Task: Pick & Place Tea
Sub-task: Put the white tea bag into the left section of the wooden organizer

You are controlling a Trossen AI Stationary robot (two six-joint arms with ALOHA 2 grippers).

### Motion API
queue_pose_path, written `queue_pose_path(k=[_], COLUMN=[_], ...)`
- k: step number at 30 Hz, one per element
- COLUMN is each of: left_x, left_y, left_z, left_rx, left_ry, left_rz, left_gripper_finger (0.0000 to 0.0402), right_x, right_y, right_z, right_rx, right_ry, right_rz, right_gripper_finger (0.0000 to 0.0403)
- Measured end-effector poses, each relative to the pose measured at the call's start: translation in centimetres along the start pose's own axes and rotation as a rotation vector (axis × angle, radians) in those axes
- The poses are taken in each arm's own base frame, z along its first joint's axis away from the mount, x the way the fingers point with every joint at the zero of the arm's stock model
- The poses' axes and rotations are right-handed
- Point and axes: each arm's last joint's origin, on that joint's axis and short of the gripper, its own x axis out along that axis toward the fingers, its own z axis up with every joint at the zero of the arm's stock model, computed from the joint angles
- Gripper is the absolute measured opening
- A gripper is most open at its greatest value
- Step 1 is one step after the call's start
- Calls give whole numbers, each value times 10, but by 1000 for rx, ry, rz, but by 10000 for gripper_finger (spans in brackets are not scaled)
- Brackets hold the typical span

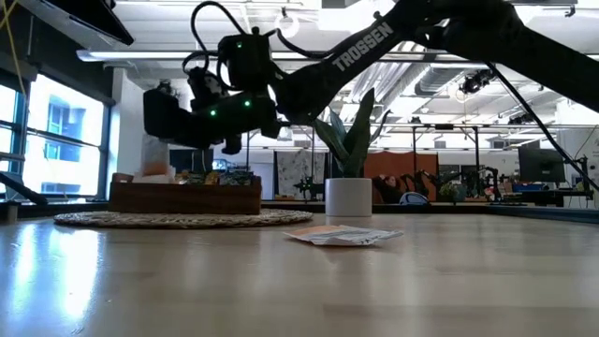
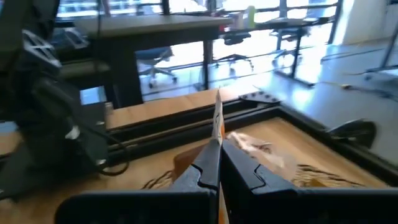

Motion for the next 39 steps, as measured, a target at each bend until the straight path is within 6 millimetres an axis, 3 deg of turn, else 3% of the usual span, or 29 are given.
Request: queue_pose_path(k=[5,20,33,39], left_x=[0,-1,-1,0], left_y=[-1,-4,-4,-1], left_z=[4,11,11,4], left_rx=[37,101,101,82], left_ry=[-43,-107,-107,-48], left_rz=[4,-5,-1,28], left_gripper_finger=[117,117,117,117], right_x=[4,10,11,10], right_y=[-13,-38,-41,-41], right_z=[1,3,4,2], right_rx=[39,17,41,41], right_ry=[19,35,33,49], right_rz=[118,231,237,235], right_gripper_finger=[0,3,117,129])
